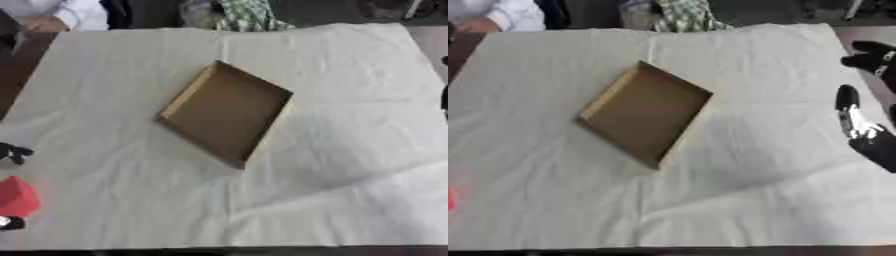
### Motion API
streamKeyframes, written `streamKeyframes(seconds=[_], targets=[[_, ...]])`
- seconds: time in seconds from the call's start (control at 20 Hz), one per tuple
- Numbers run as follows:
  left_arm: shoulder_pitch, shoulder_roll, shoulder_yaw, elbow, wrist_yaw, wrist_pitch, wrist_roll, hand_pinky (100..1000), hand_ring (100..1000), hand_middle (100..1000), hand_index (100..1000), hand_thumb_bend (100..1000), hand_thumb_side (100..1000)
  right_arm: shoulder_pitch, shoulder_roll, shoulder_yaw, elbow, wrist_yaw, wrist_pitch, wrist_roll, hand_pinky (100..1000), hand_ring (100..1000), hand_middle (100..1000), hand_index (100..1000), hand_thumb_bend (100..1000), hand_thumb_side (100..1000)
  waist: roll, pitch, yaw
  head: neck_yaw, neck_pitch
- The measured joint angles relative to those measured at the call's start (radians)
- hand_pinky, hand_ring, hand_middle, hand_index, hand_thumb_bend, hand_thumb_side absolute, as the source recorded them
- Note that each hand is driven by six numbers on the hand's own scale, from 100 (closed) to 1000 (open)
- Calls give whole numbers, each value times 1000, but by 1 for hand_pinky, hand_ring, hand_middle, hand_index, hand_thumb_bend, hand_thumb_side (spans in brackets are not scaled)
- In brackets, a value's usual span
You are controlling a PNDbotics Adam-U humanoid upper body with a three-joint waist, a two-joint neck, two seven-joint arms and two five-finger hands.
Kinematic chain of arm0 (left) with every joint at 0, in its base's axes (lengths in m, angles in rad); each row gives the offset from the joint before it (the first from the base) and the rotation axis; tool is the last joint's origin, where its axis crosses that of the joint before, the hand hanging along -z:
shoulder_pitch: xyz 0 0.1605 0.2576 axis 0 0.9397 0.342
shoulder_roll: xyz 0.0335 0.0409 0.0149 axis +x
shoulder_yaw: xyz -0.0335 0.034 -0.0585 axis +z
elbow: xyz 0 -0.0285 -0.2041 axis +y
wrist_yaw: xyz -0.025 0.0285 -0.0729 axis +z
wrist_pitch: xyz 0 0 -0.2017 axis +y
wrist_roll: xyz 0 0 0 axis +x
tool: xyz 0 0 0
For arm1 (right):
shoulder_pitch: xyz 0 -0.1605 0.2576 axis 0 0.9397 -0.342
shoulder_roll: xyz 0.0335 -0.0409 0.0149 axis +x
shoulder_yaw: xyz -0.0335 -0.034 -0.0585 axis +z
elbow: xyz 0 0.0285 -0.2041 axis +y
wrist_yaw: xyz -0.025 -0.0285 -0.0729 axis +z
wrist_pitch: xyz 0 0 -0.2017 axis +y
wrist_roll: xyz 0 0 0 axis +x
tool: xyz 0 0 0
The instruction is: Pick up objects on the table and place them in the box.
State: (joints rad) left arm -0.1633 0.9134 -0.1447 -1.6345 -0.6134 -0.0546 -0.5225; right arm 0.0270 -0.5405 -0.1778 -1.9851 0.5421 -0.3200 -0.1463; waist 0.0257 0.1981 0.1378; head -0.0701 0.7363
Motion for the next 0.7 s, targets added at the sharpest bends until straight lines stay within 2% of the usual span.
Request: streamKeyframes(seconds=[0.05, 0.4, 0.7], targets=[[8, 0, 6, -7, -6, 7, 3, 824, 885, 726, 898, 753, 431, 0, 0, 0, 0, 0, 0, 0, 895, 825, 869, 825, 100, 899, 1, 0, 2, 1, 0], [24, 0, 22, -46, -10, 37, 11, 821, 829, 692, 861, 726, 477, 0, 0, 0, 0, -3, 0, 1, 895, 826, 869, 825, 100, 897, 7, -9, 6, 48, 0], [21, 0, 22, -46, -14, 69, 19, 806, 796, 642, 820, 705, 500, 0, 6, 0, 0, -5, 0, 1, 895, 825, 867, 825, 100, 897, 7, -10, 1, 61, 0]])
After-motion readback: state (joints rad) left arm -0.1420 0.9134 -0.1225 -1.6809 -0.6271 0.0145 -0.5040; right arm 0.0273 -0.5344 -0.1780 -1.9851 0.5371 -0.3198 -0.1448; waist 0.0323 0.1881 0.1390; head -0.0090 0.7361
